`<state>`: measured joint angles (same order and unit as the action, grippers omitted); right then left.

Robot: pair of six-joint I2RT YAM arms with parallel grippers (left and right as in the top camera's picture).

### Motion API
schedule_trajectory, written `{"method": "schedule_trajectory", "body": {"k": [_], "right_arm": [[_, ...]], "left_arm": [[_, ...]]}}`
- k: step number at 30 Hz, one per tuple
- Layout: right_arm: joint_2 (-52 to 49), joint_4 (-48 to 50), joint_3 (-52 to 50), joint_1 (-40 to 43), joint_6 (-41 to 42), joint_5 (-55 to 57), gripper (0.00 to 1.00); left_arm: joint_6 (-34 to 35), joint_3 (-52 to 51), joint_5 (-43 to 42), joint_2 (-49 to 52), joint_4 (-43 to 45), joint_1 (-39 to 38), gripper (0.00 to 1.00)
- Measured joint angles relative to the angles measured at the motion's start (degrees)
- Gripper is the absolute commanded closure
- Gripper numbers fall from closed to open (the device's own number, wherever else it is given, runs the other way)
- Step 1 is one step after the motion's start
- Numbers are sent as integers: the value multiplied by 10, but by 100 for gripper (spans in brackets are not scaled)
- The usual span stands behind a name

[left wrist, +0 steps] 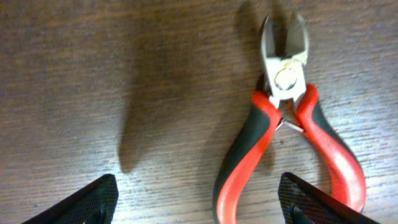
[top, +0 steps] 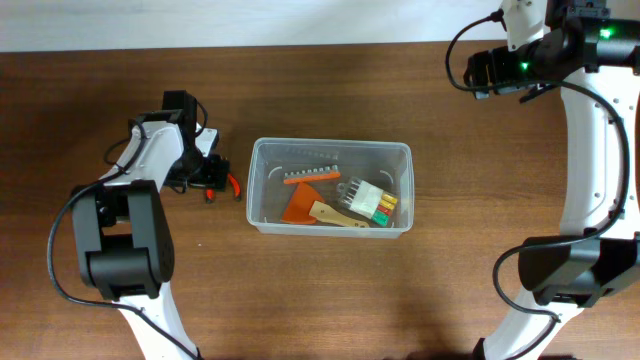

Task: Pack container
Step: 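Lower the left gripper onto the red-black pliers and grasp them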

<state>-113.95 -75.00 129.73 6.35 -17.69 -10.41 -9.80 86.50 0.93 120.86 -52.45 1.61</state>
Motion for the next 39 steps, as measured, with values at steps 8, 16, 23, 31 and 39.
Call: {"method": "schedule_trajectory", "body": {"k": [8,16,23,31,39], "right_arm": [[0,-2,0,0,0,0,1],[0,-2,0,0,0,0,1],[0,-2,0,0,0,0,1],[0,-2,0,0,0,0,1],[0,-2,0,0,-1,0,1]], "left_arm": [[1,-23,-3,-2,23,-8,17],[4,-41,-2,-12,28,-10,44],[4,-44,-1,-14,25,-12,76],[4,-44,3,-15,24,-12,98],[4,-43,2,-15,20,-12,98]]}}
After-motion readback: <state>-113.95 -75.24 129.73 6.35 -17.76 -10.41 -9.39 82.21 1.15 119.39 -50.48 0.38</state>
